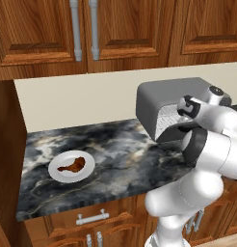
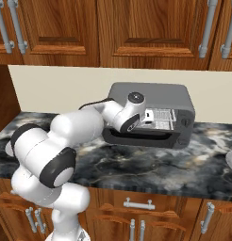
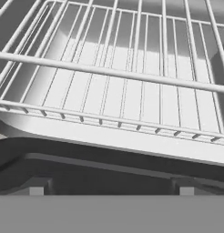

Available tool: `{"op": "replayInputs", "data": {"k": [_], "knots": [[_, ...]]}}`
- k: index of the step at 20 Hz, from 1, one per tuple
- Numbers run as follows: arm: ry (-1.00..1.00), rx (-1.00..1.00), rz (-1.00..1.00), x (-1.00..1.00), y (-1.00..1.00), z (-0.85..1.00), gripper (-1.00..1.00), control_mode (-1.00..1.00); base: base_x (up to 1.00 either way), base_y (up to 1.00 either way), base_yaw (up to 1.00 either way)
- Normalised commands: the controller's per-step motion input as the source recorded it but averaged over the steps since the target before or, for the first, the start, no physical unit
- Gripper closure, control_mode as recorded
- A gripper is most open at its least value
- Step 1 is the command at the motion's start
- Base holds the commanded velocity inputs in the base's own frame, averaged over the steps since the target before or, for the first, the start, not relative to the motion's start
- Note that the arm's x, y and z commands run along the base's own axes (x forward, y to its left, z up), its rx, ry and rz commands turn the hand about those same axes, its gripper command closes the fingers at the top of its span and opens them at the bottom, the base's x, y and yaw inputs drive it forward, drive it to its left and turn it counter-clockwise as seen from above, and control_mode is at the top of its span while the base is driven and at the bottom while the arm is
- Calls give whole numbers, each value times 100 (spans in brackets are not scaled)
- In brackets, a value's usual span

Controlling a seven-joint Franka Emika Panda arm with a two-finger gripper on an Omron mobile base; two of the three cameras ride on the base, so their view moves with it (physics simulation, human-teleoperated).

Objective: Open the toaster oven door. Place the bread on the top rack in the toaster oven and place the chicken drumstick on the bottom rack.

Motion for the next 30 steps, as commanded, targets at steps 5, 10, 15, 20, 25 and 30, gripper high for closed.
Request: {"op": "replayInputs", "data": {"k": [5, 10, 15, 20, 25, 30], "knots": [[12, 0, -1, -48, -10, -19, -100, -100, 0, 0, 0], [19, -1, -5, -50, 0, -42, -100, -100, 0, 0, 0], [26, 0, -8, -46, 0, -50, -100, -100, 0, 0, 0], [25, 0, -5, -38, -4, -62, -100, -100, 0, 0, 0], [25, 0, 0, -27, -5, -70, -100, -100, 0, 0, 0], [9, 6, 0, -24, -8, -50, -100, -100, 0, 0, 0]]}}
